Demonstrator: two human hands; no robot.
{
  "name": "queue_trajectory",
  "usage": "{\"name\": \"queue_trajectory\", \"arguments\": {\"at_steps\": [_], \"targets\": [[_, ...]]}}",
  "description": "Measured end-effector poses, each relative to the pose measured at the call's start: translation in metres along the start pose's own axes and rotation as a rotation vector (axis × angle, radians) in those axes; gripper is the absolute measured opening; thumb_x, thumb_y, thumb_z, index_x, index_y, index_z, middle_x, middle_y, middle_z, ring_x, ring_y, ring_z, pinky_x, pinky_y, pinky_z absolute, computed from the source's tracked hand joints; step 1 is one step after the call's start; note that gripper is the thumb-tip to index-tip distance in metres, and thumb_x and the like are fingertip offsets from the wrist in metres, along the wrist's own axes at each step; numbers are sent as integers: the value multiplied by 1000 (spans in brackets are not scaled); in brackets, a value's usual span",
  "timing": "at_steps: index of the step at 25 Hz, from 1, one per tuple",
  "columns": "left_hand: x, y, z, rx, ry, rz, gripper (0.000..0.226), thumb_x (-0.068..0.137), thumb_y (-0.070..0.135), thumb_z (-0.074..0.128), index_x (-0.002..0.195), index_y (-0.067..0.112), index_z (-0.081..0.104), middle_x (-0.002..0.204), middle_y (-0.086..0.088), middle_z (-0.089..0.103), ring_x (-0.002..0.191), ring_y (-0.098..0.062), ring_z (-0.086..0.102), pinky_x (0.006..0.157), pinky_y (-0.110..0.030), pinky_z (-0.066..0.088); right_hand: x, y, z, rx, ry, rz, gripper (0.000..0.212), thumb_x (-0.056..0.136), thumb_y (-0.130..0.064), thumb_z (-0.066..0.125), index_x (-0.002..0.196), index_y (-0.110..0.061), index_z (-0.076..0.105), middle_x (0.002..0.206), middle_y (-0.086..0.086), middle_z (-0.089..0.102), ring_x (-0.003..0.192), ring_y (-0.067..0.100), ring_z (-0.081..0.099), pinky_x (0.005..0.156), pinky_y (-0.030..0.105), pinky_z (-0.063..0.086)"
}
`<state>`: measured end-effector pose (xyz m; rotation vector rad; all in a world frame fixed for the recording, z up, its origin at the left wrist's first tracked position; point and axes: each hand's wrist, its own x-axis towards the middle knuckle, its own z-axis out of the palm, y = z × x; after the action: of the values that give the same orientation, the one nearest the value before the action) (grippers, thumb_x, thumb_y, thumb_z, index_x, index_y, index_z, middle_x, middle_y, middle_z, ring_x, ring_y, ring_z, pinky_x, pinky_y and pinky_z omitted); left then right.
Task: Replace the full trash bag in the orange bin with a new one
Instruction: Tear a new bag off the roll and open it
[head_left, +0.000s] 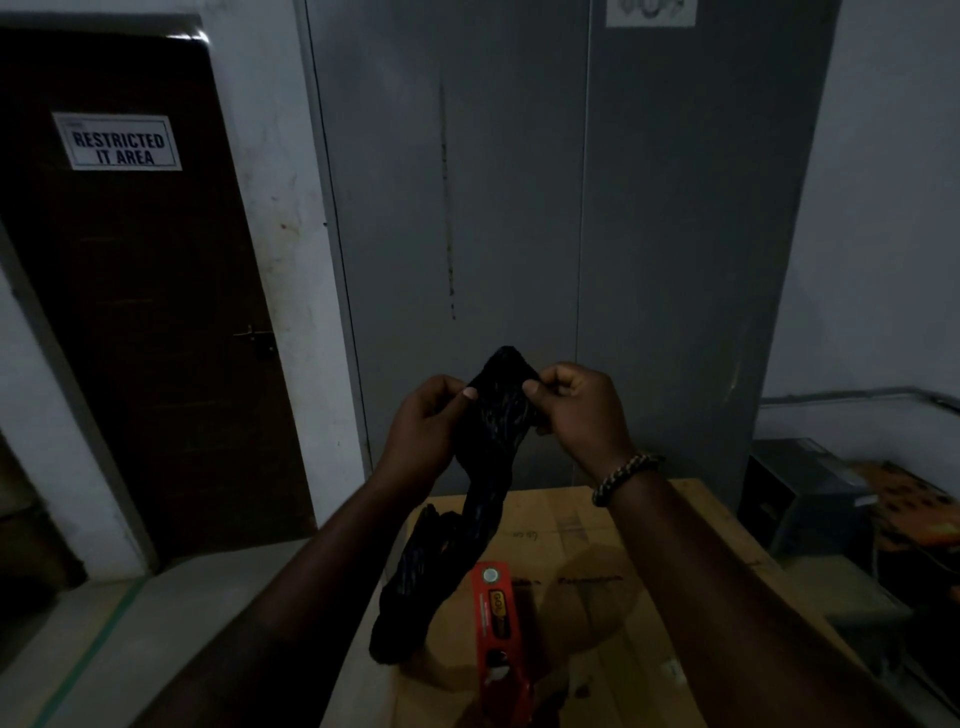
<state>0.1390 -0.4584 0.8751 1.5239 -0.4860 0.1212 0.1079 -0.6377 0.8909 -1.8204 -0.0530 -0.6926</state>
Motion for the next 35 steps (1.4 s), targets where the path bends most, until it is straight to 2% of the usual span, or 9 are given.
{"name": "queue_trajectory", "arguments": {"at_steps": [4,10,16,18,21,26,28,32,35], "targets": [[4,0,-4,-46,84,-53,20,103,23,53,87,10,58,80,-12,60,74,-26,57,66,-40,43,5,5,-1,170,18,138,27,92,-26,65,73,-7,64,81,22,70,79,38,70,73,58,59],[0,8,-9,-165,124,-47,13,100,25,58,95,13,61,84,-7,62,76,-23,61,65,-33,48,2,4,-3,400,64,226,28,99,-23,61,84,0,60,79,17,62,71,27,62,63,41,55],[-2,19,-40,260,-324,-175,32,78,22,85,104,9,71,89,-18,72,81,-34,71,73,-42,58,4,8,-18,530,44,251,7,94,-15,68,89,-10,66,92,14,70,85,31,69,73,45,59],[-1,19,-40,297,-291,-179,21,87,21,76,93,2,71,85,-14,73,80,-29,70,73,-38,56,3,10,-21,688,-81,271,19,91,4,65,106,-8,63,104,11,71,96,28,69,78,41,59],[-1,15,-37,52,-179,-185,17,101,23,58,98,6,63,87,-9,65,82,-25,64,71,-36,49,-2,15,-21,604,-245,325,38,86,19,59,113,-6,64,111,10,72,105,28,69,83,39,59],[0,8,-33,14,-43,-126,21,103,22,54,96,4,61,86,-11,65,79,-25,64,69,-35,50,-4,21,-19,558,-219,423,14,101,-4,53,106,-3,66,95,10,74,86,24,72,88,49,56],[-2,10,-34,-27,-16,-121,19,101,23,58,92,8,64,81,-9,67,77,-26,66,66,-33,52,-2,20,-21,652,-153,440,18,104,-9,48,108,-6,65,97,9,74,83,22,72,82,48,57],[0,8,-45,-215,-8,-220,16,94,26,66,95,9,67,92,-15,69,85,-32,70,75,-39,57,2,18,-25,528,80,380,27,103,-15,51,78,-10,60,86,9,71,77,27,69,66,41,58],[0,3,-55,-506,-123,-221,27,94,14,60,121,10,61,112,-16,64,100,-32,66,77,-37,58,6,18,-30,515,174,363,22,99,-18,60,81,-6,64,84,12,72,76,28,70,68,41,60]]}}
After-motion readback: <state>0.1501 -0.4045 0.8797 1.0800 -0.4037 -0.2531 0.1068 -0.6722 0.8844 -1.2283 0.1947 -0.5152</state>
